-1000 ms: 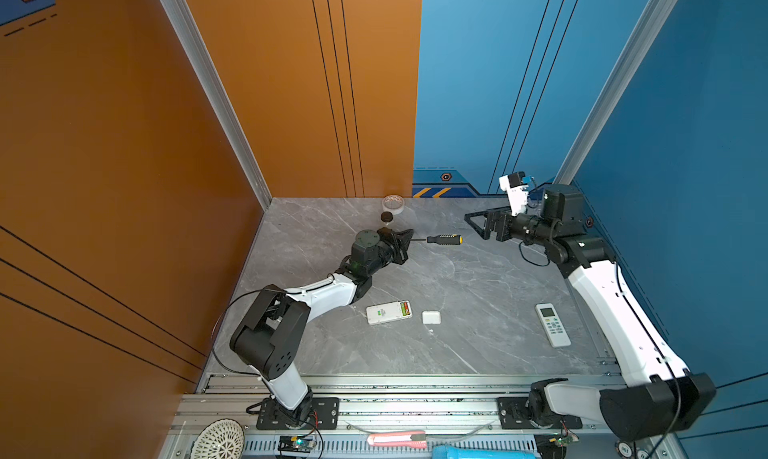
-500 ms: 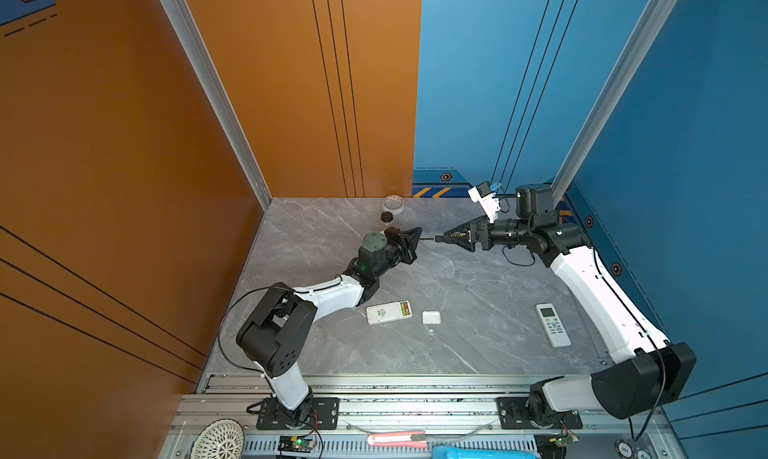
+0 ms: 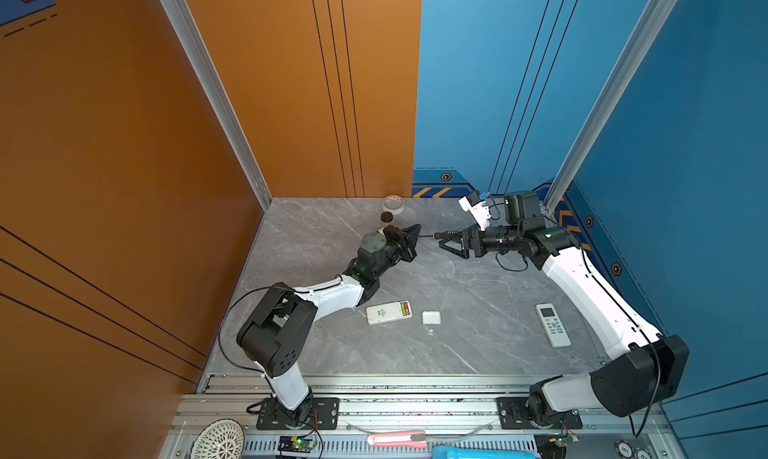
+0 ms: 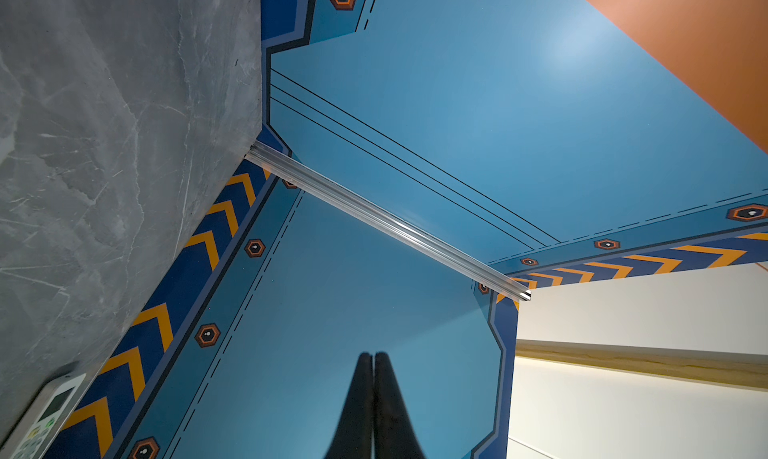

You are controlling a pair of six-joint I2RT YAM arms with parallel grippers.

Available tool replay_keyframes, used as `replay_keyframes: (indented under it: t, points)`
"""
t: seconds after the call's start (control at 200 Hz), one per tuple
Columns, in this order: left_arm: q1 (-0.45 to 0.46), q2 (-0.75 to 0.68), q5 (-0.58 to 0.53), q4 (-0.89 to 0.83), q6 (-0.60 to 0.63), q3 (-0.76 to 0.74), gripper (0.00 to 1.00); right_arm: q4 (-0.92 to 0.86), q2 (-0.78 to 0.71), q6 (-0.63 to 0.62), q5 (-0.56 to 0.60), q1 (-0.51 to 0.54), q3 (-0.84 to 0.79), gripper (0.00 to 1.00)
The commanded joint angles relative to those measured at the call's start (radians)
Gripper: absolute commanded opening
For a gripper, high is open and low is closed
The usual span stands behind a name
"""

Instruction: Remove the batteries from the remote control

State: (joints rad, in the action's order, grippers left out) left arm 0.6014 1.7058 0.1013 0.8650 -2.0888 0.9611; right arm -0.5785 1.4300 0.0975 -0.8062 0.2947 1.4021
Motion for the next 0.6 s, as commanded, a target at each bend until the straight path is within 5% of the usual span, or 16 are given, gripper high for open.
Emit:
replay_keyframes:
  t: [0.0,0.385,0.596]
  points:
    - [0.015,0.009,-0.029,0.043,-0.131,0.01,0.0,0.066,0.007,0.034,0.043,0.007,-0.019,0.76]
    - [0.029,0.023,-0.035,0.058,-0.132,0.011,0.0,0.097,0.039,0.051,0.028,0.016,-0.018,0.6]
    - [0.032,0.032,-0.03,0.065,-0.132,0.016,0.0,0.082,0.055,0.044,0.028,0.019,-0.012,0.36]
